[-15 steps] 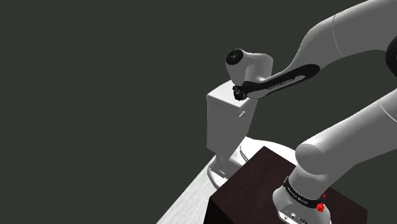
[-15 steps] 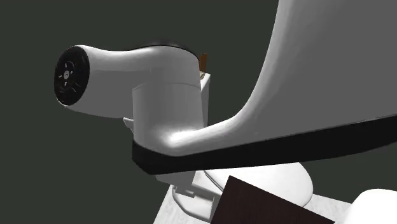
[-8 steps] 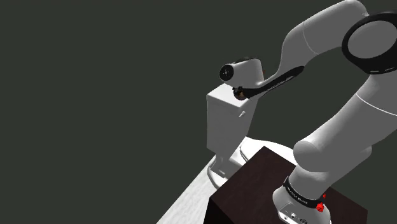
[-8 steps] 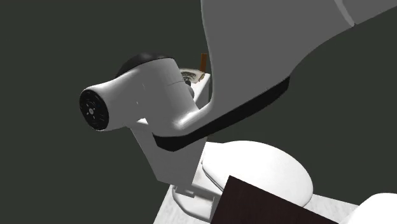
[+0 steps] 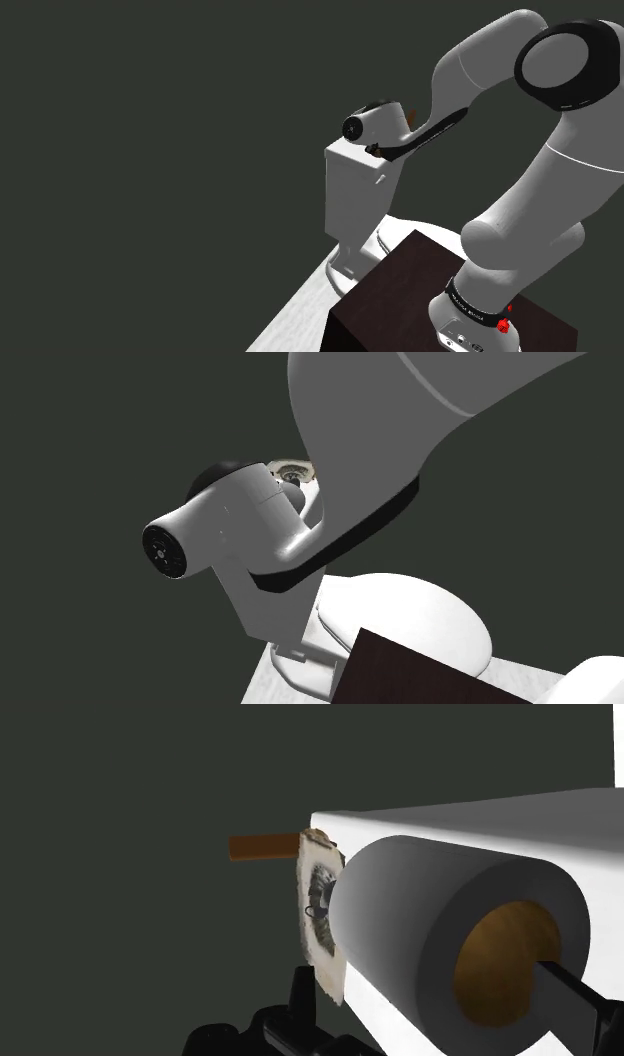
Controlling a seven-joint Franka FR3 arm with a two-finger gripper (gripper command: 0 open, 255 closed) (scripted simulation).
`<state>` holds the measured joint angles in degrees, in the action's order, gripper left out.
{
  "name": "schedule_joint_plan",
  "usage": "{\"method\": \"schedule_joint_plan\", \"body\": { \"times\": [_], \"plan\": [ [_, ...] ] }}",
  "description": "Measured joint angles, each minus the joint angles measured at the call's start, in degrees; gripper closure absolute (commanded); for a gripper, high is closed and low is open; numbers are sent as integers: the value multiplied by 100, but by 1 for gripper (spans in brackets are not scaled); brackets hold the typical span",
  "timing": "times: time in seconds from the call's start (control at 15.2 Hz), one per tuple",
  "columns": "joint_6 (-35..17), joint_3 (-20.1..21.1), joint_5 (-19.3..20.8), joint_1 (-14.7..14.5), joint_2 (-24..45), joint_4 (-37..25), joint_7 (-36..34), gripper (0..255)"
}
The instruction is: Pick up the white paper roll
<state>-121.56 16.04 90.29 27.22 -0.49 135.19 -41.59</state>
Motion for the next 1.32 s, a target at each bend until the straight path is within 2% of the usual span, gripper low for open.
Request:
{"method": "schedule_joint_plan", "body": {
  "times": [0.07, 0.13, 0.79, 1.32],
  "plan": [
    [11, 2, 32, -1, 44, -4, -46, 0],
    [15, 1, 54, -1, 70, -3, -76, 255],
    [23, 6, 75, -5, 87, -4, -106, 255],
    [-68, -13, -256, 6, -303, -46, 399, 255]
  ]
}}
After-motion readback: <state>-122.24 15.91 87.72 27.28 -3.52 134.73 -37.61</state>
